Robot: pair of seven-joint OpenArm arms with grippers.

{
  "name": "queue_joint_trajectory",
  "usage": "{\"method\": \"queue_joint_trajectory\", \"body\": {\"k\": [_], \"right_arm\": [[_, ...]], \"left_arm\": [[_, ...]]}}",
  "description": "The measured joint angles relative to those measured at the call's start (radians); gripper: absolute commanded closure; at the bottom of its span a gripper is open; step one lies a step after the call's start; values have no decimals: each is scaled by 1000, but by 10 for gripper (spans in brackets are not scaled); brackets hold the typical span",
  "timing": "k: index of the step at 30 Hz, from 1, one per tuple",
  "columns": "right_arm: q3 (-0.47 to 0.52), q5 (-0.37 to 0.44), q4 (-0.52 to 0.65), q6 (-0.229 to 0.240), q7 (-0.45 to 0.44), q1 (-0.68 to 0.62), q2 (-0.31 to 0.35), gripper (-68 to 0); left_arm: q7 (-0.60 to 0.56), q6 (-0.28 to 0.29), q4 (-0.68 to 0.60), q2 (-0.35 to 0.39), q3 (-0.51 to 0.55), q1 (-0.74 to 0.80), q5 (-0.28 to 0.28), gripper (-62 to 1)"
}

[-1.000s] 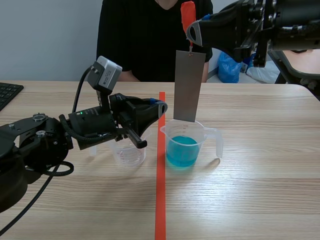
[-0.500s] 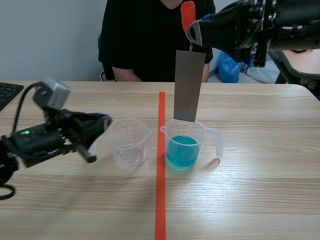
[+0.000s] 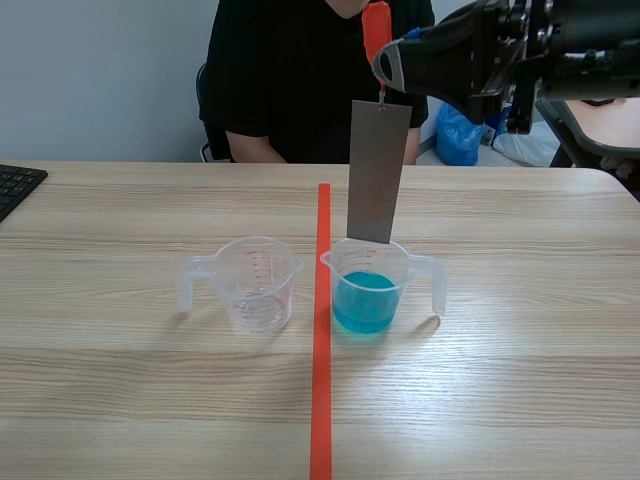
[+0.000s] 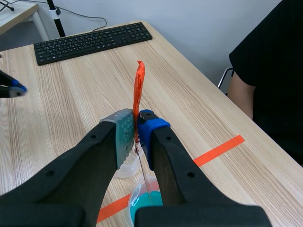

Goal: Do the redox reaction experiment.
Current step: 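Point at the plate with the left hand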

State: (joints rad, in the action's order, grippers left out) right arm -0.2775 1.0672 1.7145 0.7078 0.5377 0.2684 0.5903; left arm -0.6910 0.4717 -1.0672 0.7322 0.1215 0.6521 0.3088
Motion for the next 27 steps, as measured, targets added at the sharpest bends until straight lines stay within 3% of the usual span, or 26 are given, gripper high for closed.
{"method": "queue_joint_trajectory", "body": {"k": [7,12,17,19,22,27], "right_arm": [[0,0,0,0,0,0,0,-15],[0,0,0,0,0,0,0,-15],[0,0,0,0,0,0,0,-15],[0,0,0,0,0,0,0,-15],[0,0,0,0,0,0,0,-15],[0,0,0,0,1,0,0,-15]], "left_arm": [[-202,-23,-52,-140,229,315,-187,-40],[-299,-103,-54,-297,325,404,-396,-40],[-324,-166,-54,-410,336,403,-626,-40],[-323,-173,-54,-439,334,399,-689,-40],[-323,-174,-57,-455,326,390,-739,-40],[-317,-175,-63,-446,326,364,-747,-41]]}}
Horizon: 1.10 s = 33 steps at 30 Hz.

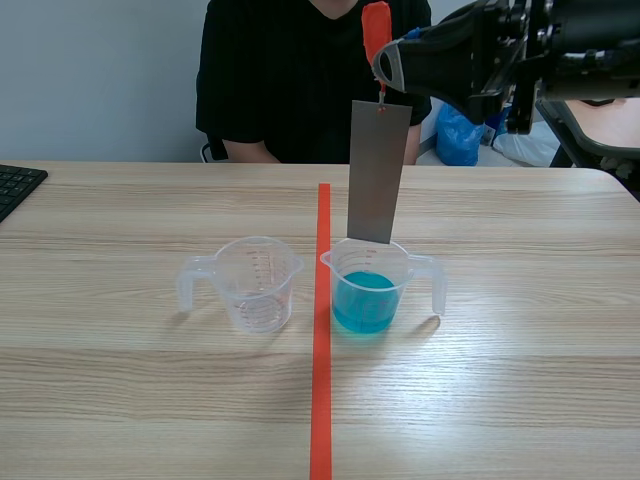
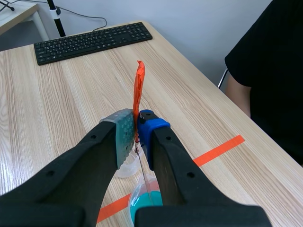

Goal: Do the redox reaction experiment.
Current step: 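Point at the plate with the left hand, then lower the plate into the blue solution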

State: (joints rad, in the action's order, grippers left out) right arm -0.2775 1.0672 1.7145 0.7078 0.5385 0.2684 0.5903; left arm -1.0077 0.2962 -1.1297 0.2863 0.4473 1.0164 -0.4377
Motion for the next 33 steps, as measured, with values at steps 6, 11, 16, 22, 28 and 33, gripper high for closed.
{"method": "queue_joint_trajectory", "body": {"k": [6,11,16,22,28,33], "right_arm": [[0,0,0,0,6,0,0,-15],[0,0,0,0,6,0,0,-15],[0,0,-40,0,6,0,-4,-15],[0,0,-102,0,6,0,-37,-15],[0,-1,-170,30,6,0,-74,-15],[0,-2,-246,30,6,0,-101,-15]], "left_arm": [[0,-1,-10,2,0,0,0,-40],[0,-1,-10,2,0,0,0,-40],[0,-1,-10,2,0,0,0,-40],[0,-1,-10,2,0,0,0,-40],[0,-1,-10,2,0,0,0,-40],[1,-1,-10,2,0,0,0,-40]]}}
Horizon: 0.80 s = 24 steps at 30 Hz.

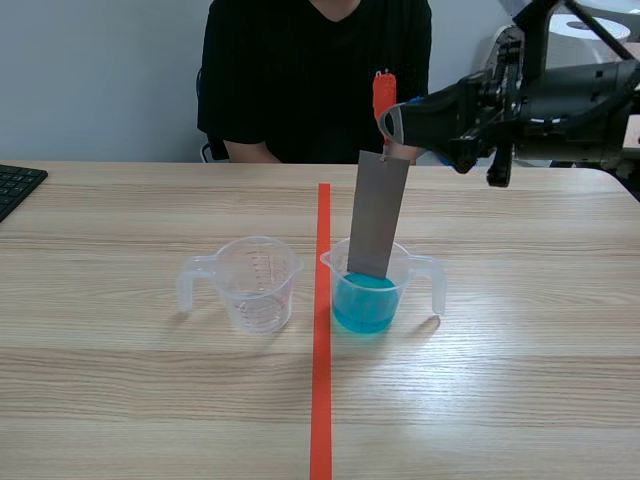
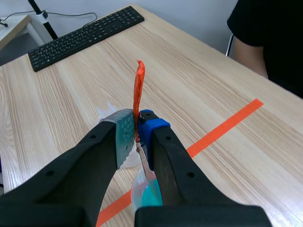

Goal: Do the redox reaction experiment.
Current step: 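Lower the plate into the blue solution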

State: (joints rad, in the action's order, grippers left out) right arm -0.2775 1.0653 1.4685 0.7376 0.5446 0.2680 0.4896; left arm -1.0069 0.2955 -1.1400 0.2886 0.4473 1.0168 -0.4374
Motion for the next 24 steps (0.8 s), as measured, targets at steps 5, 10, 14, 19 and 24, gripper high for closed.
{"method": "queue_joint_trajectory", "body": {"k": [5,10,14,19,24], "right_arm": [[0,-2,-81,0,-6,0,-31,-15],[0,-4,-159,-1,-20,0,-51,-15],[0,-49,-185,-4,-29,0,-60,-15],[-8,-76,-196,-4,-61,0,-72,-15],[-9,-127,-203,-4,-104,0,-71,-15]], "left_arm": [[0,0,0,0,0,0,0,-41],[0,0,0,0,0,0,0,-40],[0,0,0,0,0,0,0,-41],[0,0,0,0,0,0,0,-40],[0,0,0,0,0,0,0,-40]]}}
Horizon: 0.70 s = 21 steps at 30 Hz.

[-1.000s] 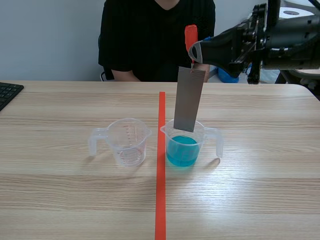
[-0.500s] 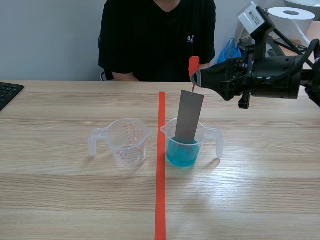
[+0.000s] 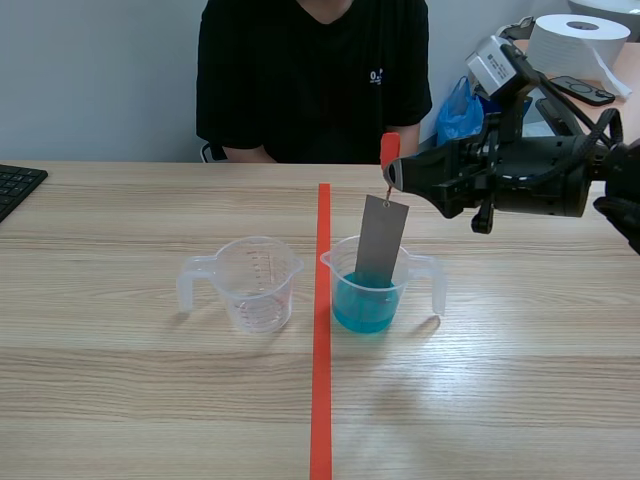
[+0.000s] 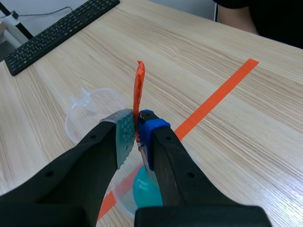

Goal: Do the redox reaction experiment.
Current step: 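Lower the plate into the blue solution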

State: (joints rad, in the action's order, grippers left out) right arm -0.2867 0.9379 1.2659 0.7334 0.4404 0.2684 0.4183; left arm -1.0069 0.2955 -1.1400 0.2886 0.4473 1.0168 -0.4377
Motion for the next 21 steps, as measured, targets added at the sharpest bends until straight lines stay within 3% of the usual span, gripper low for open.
{"method": "queue_joint_trajectory", "body": {"k": [11,21], "right_arm": [[0,-114,-22,0,-81,0,0,-15],[-22,-127,-32,0,-103,6,0,-15]], "left_arm": [[0,0,0,0,0,0,0,-40],[0,0,0,0,0,0,0,-40]]}}
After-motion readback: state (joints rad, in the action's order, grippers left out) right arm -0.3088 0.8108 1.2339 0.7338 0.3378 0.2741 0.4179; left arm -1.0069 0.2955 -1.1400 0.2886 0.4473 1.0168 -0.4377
